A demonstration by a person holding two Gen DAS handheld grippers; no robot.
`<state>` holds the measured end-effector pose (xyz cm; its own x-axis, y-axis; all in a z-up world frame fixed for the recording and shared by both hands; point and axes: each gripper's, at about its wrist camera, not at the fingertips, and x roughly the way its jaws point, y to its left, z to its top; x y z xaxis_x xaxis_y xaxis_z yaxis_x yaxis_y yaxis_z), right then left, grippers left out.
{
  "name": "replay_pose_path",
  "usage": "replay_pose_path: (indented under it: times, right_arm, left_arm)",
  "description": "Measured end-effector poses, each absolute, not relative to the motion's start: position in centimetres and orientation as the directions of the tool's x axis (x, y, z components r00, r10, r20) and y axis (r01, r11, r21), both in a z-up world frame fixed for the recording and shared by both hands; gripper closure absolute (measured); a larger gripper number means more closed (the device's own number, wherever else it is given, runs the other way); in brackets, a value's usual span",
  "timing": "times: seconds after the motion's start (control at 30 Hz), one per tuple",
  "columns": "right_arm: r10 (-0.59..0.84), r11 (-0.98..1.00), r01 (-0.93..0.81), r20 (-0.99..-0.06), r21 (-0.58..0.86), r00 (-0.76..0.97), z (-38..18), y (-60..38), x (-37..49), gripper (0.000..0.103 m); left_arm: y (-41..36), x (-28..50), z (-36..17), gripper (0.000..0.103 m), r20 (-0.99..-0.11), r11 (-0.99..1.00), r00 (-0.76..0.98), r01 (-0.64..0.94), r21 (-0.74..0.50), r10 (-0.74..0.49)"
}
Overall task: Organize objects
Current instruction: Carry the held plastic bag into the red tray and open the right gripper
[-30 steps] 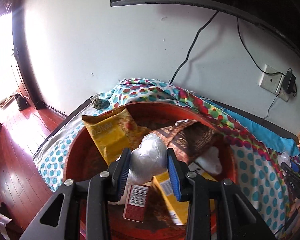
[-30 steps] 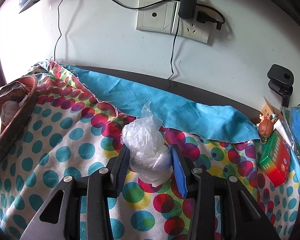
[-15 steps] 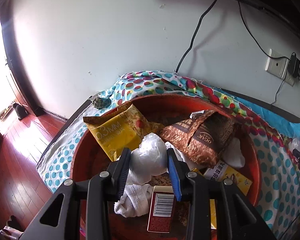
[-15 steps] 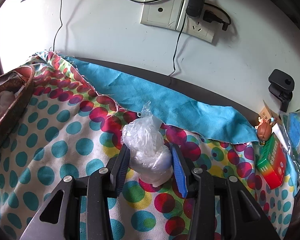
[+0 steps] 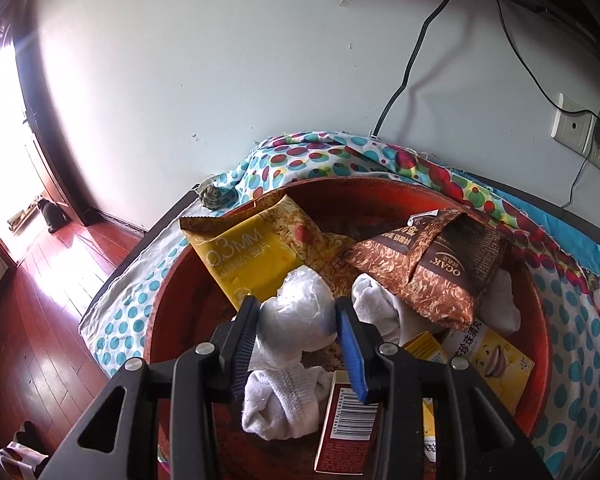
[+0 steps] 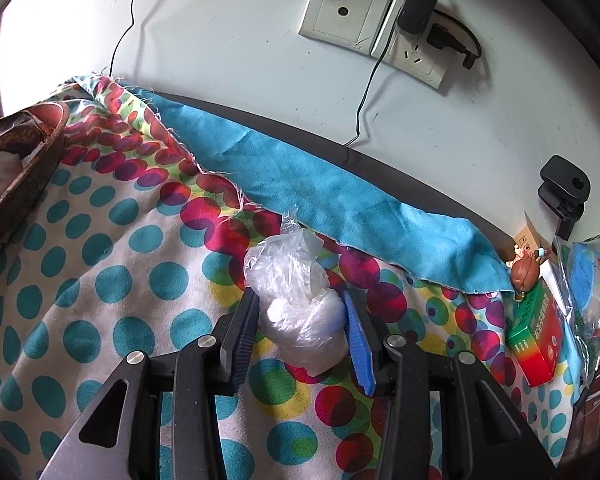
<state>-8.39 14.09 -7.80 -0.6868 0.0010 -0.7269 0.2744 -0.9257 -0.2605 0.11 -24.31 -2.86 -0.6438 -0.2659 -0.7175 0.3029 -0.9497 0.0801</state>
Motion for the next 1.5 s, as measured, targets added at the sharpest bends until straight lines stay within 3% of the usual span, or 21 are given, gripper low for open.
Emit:
replay_pose_path:
  times: [0.3,0.5,0.73,0.9,1.07,1.5]
  right_arm:
    - [0.024,-0.917,0.273,-0.725,-0.290,-0.688,-7.9,13.7,-8.3,0.062]
    - [-0.010,-0.908,0.304,-0.709,-0.289,-0.706,-7.4,12.9,-7.5,0.064]
    - [-0.134,-0.919,0.348,-0.685,-0.185,-0.716,-2.8,9.2,-6.0,0.064]
    - [-0.304,-0.860,0.499,-0.674,-0.111,-0.674,0.8,2.7,-3.4,0.064]
    - [-0.435,-0.759,0.649,-0.708,-0.044,-0.557,0.6,-4.1,-0.5,0.064]
    - [-0.419,-0.738,0.675,-0.771,-0.018,-0.479,-2.8,-10.4,-1.7,0.063]
  left_arm:
    - [-23.6,1.0,-1.7,0.045,-0.715,-0.970,-0.666,0.233,0.070,-0.212]
    - [-24.5,2.8,1.1,0.037,-0.642,-0.962,-0.720,0.243,0.123,-0.264]
    - [-28.8,3.5,1.3,0.037,-0.670,-0.940,-0.693,0.342,0.019,-0.266]
    - [-29.3,3.9,1.8,0.037,-0.666,-0.935,-0.696,0.354,0.005,-0.267]
    - [-29.1,3.8,1.8,0.037,-0.664,-0.936,-0.698,0.352,0.006,-0.267]
    - [-27.8,3.1,1.1,0.037,-0.678,-0.954,-0.698,0.300,0.014,-0.230]
